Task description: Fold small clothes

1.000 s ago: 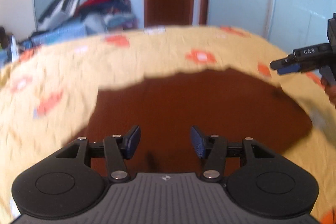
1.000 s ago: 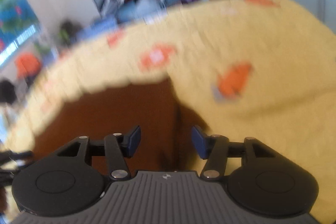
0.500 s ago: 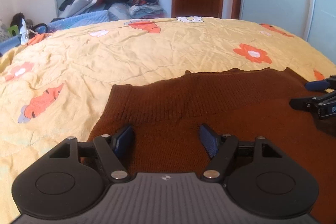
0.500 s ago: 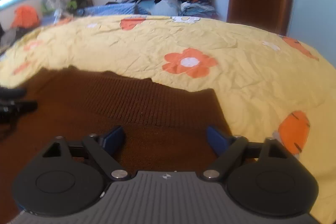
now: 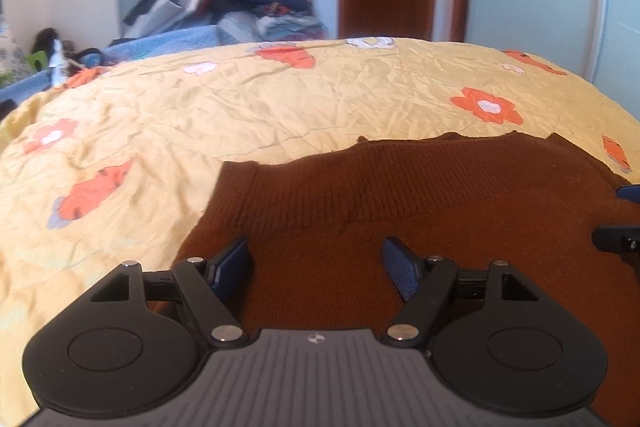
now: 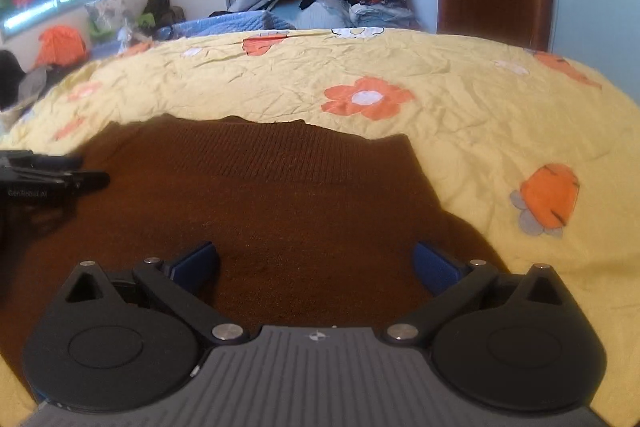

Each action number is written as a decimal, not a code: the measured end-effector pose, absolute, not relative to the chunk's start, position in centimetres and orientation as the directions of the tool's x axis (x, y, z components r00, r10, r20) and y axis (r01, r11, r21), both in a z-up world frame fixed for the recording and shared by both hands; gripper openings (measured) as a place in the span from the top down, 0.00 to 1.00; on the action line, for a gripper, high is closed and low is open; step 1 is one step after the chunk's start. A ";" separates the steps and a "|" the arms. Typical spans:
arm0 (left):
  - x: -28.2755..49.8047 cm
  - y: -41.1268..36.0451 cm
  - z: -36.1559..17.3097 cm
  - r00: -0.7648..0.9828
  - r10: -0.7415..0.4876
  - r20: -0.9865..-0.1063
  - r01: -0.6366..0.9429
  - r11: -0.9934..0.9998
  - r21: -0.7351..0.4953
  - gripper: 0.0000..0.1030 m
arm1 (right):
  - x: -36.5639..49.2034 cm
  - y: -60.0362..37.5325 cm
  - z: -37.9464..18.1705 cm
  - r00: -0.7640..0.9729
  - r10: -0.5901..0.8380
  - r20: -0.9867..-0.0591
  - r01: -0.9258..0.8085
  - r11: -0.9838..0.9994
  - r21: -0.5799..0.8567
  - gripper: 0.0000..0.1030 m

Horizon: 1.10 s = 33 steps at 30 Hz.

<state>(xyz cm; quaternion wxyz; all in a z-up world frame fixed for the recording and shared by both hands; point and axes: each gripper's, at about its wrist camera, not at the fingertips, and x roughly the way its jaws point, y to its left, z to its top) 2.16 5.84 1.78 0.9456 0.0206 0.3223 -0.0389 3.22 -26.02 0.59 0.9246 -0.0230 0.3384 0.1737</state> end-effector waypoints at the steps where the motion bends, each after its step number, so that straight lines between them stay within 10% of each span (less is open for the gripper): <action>1: 1.5 5.7 1.9 0.786 -0.045 -0.617 0.074 0.997 0.022 0.19 | 3.0 -25.7 0.6 0.716 0.293 -0.634 -0.337 0.940 0.055 0.00; 33: -3.9 6.5 1.4 0.799 -0.030 -0.600 -0.010 0.998 -0.063 0.01 | -2.2 -23.9 0.3 0.769 0.236 -0.595 -0.302 0.953 -0.012 0.00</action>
